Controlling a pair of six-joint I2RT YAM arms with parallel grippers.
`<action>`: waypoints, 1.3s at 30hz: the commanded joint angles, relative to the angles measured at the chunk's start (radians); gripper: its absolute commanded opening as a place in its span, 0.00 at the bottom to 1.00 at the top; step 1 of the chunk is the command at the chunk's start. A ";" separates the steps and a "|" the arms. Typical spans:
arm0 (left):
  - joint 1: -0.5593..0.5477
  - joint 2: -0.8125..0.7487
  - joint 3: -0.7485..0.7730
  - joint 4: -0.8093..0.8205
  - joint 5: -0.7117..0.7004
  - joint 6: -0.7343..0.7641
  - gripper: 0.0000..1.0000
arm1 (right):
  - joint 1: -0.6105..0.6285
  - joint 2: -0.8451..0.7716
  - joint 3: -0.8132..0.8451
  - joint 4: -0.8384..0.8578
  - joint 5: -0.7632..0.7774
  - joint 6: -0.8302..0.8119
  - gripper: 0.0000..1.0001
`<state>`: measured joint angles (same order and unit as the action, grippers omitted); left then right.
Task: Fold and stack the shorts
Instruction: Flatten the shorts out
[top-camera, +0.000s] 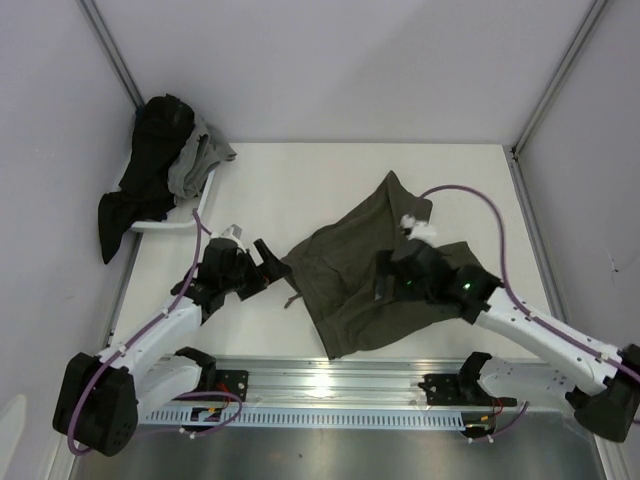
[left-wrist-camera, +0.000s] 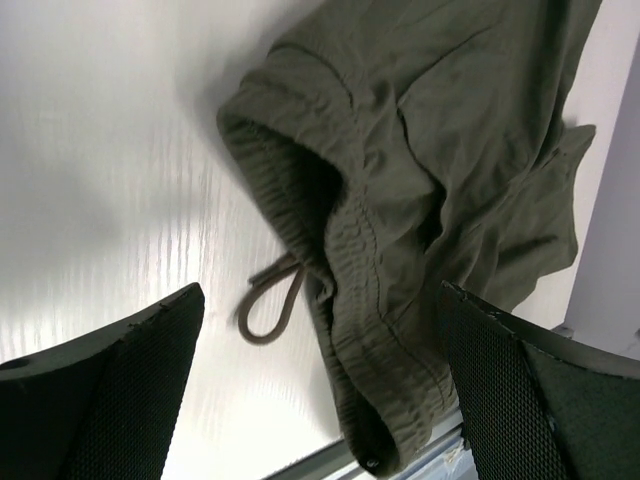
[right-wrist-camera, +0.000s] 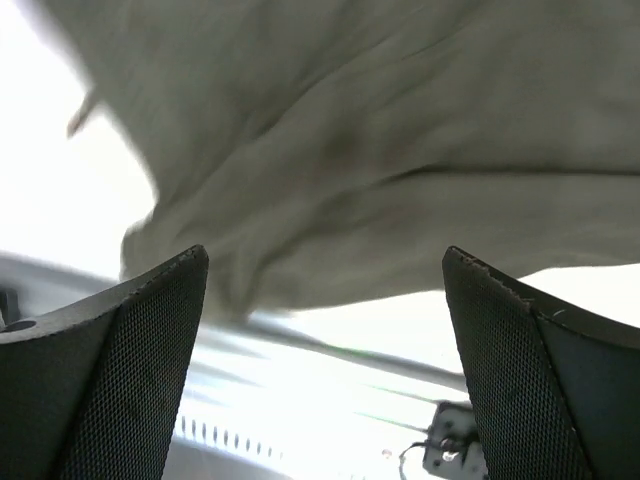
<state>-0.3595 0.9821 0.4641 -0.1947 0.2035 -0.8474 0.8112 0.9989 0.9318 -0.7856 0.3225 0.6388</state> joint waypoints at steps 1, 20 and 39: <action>0.036 0.059 0.036 0.145 0.059 0.024 0.99 | 0.253 0.061 0.082 -0.049 0.234 0.149 1.00; 0.086 0.136 0.031 0.245 -0.061 0.180 0.99 | 0.790 0.745 0.397 -0.245 0.560 0.457 0.98; 0.091 0.079 0.018 0.149 -0.168 0.318 0.96 | 0.706 0.910 0.365 -0.339 0.598 0.567 0.76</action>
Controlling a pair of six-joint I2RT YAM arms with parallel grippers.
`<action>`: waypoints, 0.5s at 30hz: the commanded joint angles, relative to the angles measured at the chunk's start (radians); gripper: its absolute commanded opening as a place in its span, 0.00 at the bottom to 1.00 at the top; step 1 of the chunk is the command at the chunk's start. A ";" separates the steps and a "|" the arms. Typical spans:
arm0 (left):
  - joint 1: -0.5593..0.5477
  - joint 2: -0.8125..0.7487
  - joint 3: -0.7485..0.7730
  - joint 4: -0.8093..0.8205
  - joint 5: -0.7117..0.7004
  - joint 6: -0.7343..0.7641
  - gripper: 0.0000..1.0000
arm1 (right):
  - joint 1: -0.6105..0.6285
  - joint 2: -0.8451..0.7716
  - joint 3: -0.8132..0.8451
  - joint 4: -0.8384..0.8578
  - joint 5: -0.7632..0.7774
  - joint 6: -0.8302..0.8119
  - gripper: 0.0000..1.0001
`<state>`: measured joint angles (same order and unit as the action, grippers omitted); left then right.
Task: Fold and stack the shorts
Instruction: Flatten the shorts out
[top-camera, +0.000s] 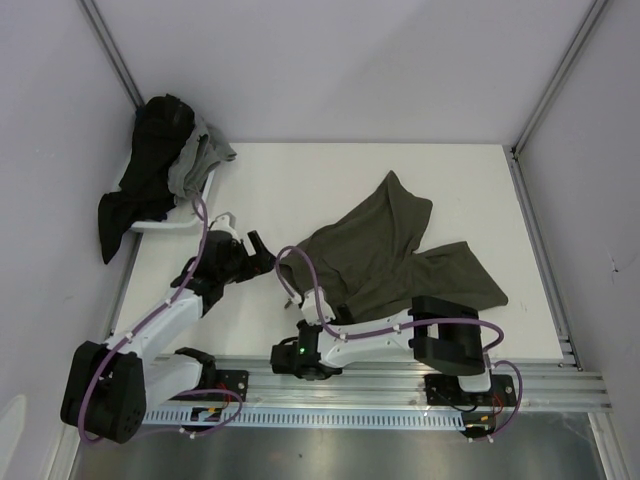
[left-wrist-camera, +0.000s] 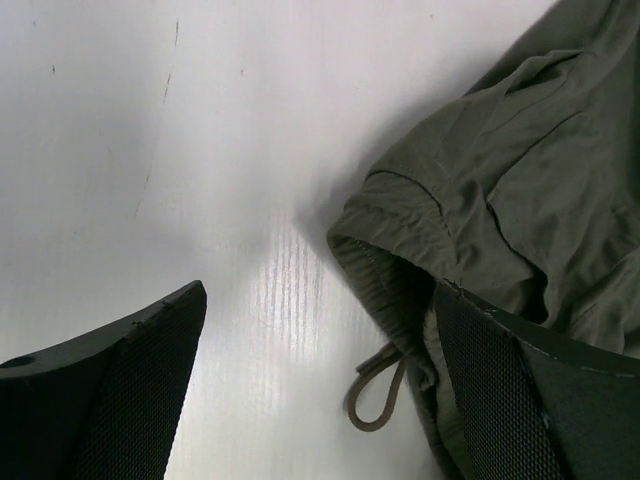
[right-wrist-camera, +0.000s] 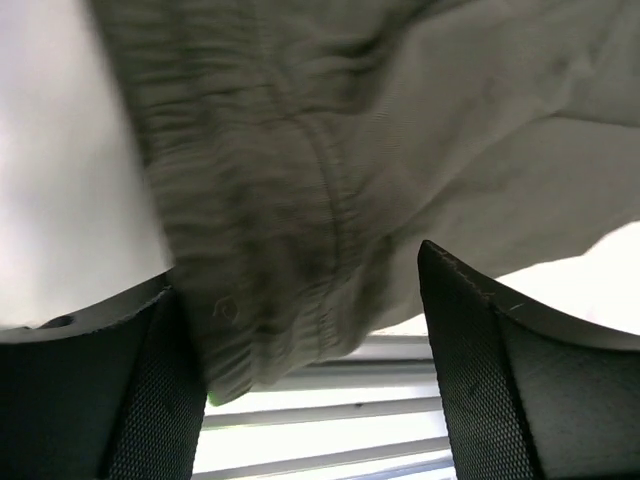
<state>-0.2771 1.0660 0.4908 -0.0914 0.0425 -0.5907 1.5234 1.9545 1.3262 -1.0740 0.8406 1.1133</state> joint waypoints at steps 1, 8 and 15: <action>0.007 -0.005 -0.021 0.051 -0.013 0.069 0.96 | -0.006 -0.058 -0.042 -0.053 0.083 0.100 0.76; -0.062 0.029 -0.043 0.163 -0.030 0.164 0.92 | -0.012 -0.189 -0.163 -0.009 0.077 0.105 0.56; -0.192 0.081 -0.006 0.220 -0.075 0.279 0.90 | -0.025 -0.241 -0.222 0.034 0.058 0.076 0.51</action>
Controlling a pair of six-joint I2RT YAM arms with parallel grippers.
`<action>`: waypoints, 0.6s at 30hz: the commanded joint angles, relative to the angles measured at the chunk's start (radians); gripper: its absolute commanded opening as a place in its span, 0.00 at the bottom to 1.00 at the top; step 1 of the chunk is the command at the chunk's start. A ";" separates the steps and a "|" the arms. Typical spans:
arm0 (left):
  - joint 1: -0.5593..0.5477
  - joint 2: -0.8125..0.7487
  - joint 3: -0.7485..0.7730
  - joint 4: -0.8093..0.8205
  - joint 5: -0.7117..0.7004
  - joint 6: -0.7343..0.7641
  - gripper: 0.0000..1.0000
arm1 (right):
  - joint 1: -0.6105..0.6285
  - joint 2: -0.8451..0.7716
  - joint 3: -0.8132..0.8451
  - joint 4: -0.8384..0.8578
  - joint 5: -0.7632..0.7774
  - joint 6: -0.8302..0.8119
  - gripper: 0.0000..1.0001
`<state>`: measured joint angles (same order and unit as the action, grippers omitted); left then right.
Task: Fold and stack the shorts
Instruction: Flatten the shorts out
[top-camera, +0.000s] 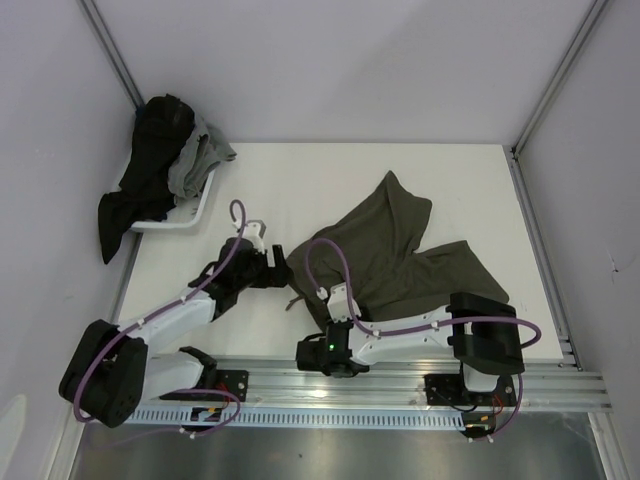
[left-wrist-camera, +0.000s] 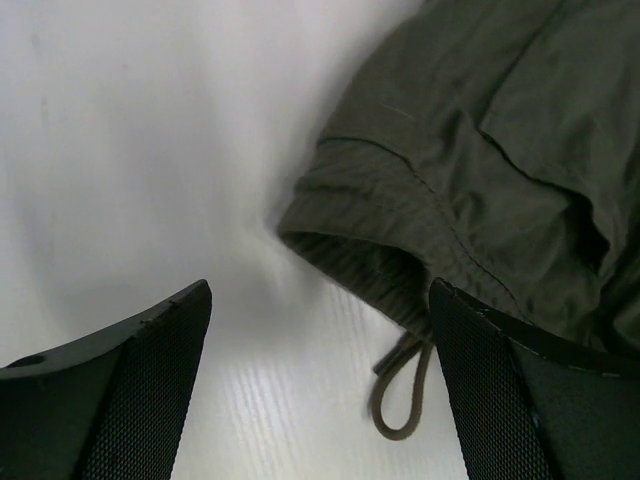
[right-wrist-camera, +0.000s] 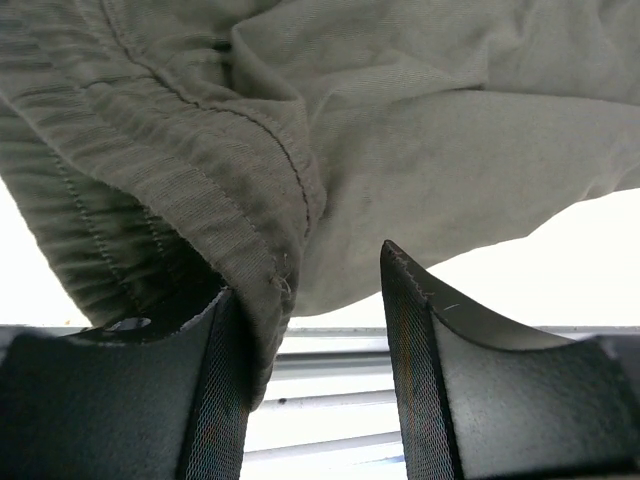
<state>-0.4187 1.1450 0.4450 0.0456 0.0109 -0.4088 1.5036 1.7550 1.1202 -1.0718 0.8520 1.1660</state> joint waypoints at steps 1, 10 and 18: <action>-0.061 0.012 0.046 0.076 -0.057 0.111 0.90 | -0.006 -0.046 -0.025 0.035 0.044 0.020 0.51; -0.077 0.120 0.101 0.024 -0.153 0.102 0.80 | -0.013 -0.094 -0.048 0.091 0.028 -0.025 0.50; -0.077 0.187 0.144 -0.016 -0.187 0.090 0.70 | -0.023 -0.124 -0.077 0.119 0.018 -0.038 0.50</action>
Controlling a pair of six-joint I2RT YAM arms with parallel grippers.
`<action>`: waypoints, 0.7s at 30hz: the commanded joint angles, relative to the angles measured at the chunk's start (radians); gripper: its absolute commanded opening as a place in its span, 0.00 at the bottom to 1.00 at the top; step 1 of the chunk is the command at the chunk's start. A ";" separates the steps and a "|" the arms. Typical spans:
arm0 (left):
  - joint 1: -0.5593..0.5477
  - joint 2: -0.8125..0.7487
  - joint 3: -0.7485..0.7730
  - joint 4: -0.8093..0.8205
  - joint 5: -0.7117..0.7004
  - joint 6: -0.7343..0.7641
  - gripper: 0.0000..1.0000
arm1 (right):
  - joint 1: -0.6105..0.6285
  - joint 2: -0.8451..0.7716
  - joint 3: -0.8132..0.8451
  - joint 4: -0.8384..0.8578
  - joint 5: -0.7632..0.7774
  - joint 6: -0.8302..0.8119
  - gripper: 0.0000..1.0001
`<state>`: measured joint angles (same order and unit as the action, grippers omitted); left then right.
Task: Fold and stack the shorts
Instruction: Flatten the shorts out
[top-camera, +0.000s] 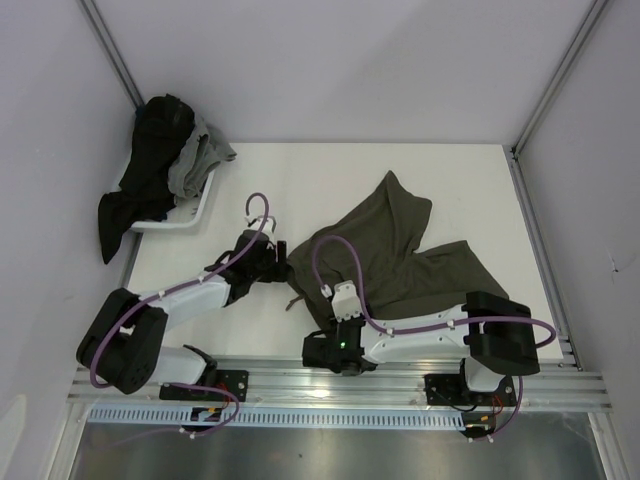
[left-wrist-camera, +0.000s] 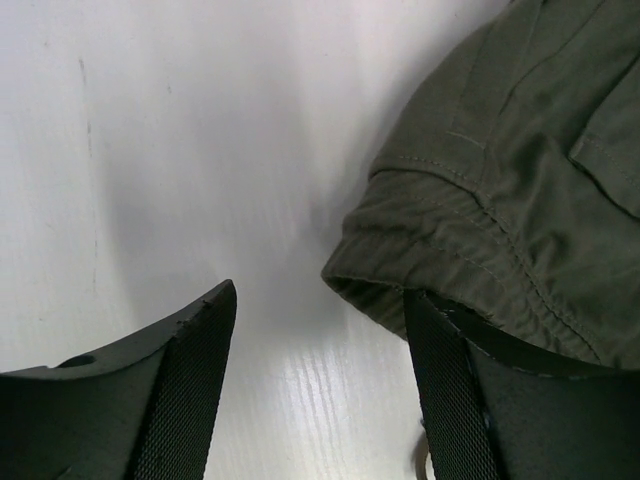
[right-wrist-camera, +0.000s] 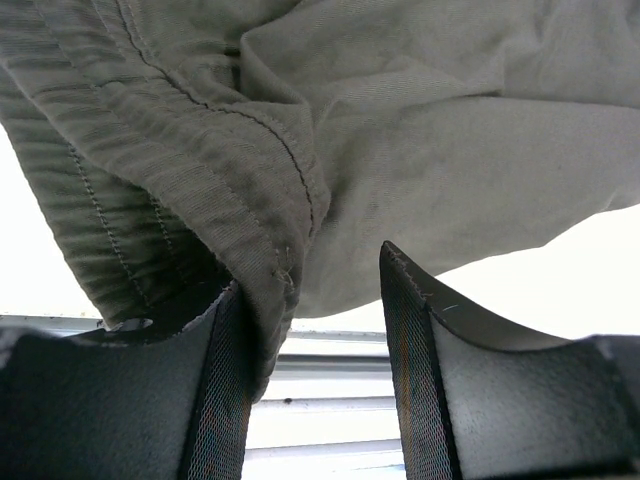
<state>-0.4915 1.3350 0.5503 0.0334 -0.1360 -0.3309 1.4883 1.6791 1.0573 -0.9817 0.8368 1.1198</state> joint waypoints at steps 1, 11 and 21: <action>-0.004 -0.002 0.037 -0.003 -0.060 0.003 0.71 | -0.010 -0.059 -0.020 0.050 0.030 -0.004 0.50; -0.005 0.096 0.092 0.128 0.009 0.023 0.68 | 0.021 -0.012 -0.025 0.084 0.024 -0.006 0.50; -0.004 0.213 0.138 0.230 0.021 -0.020 0.43 | 0.076 0.163 0.102 -0.103 0.071 0.135 0.41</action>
<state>-0.4927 1.5105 0.6460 0.1654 -0.1371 -0.3397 1.5410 1.8099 1.1107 -1.0012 0.8368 1.1580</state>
